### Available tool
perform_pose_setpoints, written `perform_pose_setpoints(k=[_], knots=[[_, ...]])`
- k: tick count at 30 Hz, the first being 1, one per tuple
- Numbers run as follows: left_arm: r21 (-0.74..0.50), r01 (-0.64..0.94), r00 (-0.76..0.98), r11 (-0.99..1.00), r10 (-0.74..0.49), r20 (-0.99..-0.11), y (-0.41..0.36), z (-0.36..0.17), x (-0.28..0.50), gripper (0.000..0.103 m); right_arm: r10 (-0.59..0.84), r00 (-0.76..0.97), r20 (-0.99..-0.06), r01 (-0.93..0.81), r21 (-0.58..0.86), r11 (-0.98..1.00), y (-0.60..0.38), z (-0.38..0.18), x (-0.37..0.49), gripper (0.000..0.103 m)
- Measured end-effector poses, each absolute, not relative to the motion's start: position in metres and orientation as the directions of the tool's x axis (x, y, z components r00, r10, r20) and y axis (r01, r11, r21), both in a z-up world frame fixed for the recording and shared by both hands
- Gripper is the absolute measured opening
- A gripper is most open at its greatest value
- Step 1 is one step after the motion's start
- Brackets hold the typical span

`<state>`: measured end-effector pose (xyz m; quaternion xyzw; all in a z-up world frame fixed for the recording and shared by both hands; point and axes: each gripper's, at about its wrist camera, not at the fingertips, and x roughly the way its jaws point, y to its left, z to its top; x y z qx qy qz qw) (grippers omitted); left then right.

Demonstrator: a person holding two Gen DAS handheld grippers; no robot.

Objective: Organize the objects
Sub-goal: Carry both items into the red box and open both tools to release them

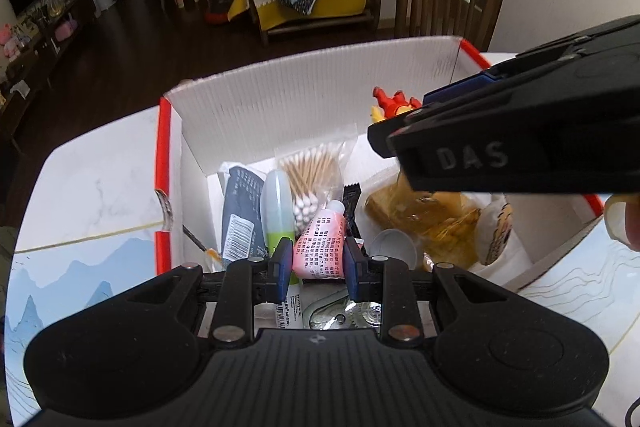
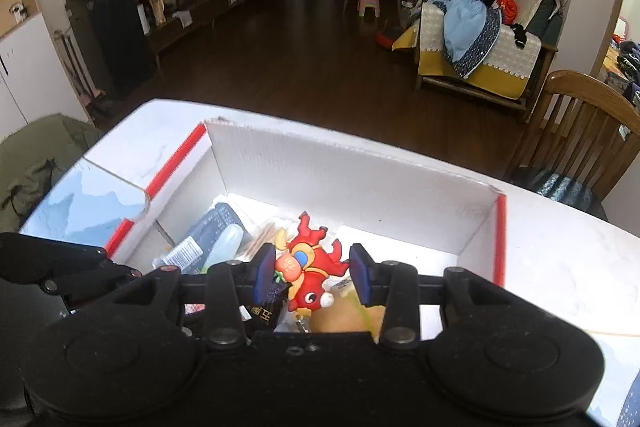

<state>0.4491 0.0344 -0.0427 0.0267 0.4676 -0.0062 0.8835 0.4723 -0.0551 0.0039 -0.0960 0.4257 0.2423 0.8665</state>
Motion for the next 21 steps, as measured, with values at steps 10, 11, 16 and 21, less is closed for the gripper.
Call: perform_pose_setpoints(k=[10, 11, 16, 21], knots=[[0.040, 0.029, 0.527, 0.999, 0.019, -0.850, 0.037, -0.059, 0.455, 0.025, 0.300, 0.496, -0.815, -0.485, 0.027, 0.874, -0.048, -0.018, 0.483, 0.040], [0.040, 0.028, 0.526, 0.999, 0.019, -0.851, 0.037, -0.060, 0.455, 0.025, 0.298, 0.495, -0.816, -0.482, 0.028, 0.876, -0.049, -0.020, 0.483, 0.040], [0.049, 0.035, 0.513, 0.998, 0.024, -0.858, 0.036, -0.062, 0.460, 0.025, 0.294, 0.487, -0.823, -0.479, 0.030, 0.877, -0.050, -0.023, 0.481, 0.041], [0.057, 0.048, 0.500, 0.997, 0.025, -0.866, 0.033, -0.064, 0.460, 0.025, 0.307, 0.494, -0.814, -0.475, 0.043, 0.879, -0.055, -0.017, 0.479, 0.045]])
